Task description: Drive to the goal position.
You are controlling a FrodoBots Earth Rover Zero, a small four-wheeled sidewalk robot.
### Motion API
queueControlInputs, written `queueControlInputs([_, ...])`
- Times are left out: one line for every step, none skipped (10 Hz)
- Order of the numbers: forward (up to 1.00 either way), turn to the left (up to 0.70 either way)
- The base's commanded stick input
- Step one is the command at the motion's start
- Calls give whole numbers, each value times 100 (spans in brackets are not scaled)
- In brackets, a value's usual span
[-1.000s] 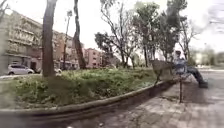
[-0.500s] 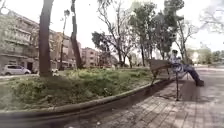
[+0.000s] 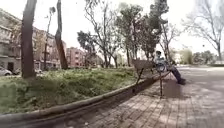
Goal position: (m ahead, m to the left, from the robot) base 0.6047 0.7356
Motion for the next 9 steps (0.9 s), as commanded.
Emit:
queueControlInputs([0,0])
queueControlInputs([0,0])
queueControlInputs([0,0])
queueControlInputs([0,0])
queueControlInputs([0,0])
queueControlInputs([0,0])
queueControlInputs([0,0])
queueControlInputs([28,0])
queueControlInputs([59,0])
